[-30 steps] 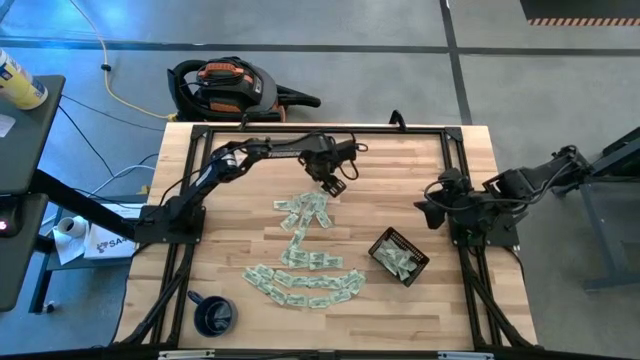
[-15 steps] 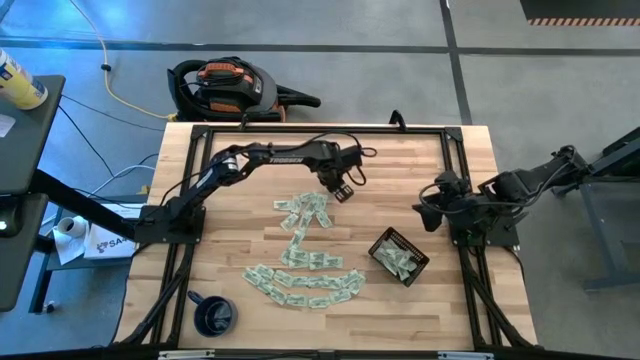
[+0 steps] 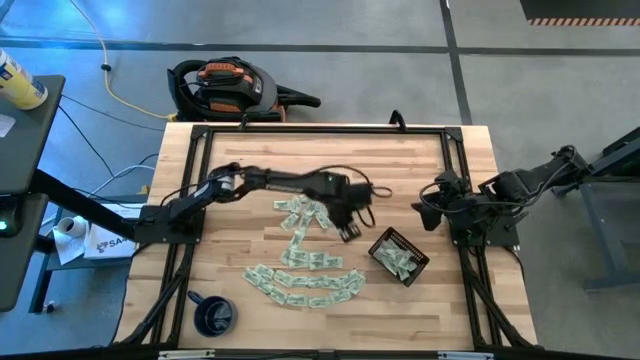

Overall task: Pick and place Stevia / Truvia into bins
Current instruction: Put the stevia packet into the black bin

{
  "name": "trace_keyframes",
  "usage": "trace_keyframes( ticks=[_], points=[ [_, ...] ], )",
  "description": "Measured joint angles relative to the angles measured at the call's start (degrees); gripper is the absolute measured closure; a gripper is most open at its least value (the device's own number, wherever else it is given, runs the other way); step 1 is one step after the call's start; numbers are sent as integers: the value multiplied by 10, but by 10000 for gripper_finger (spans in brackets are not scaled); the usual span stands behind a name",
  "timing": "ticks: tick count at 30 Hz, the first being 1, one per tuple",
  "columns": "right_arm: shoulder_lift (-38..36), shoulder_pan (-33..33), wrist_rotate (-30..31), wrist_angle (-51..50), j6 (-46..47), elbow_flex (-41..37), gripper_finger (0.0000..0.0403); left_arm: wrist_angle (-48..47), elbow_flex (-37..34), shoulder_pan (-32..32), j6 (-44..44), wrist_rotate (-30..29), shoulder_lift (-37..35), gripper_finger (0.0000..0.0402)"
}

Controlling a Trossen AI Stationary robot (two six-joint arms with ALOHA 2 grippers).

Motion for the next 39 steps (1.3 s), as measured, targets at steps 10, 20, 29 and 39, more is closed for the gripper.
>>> trace_keyframes(
  ticks=[10,20,29,39],
  points=[
    [0,0,0,6,-23,0,178,232,82,-122,-28,-34,-17,379],
    [1,0,-15,16,-28,0,178,310,80,-110,-45,-116,56,346],
    [1,0,-26,19,-29,0,178,247,81,-104,-62,-56,60,292],
    [118,42,-163,49,-52,0,184,-16,81,-113,-31,-136,-12,297]
  ],
)
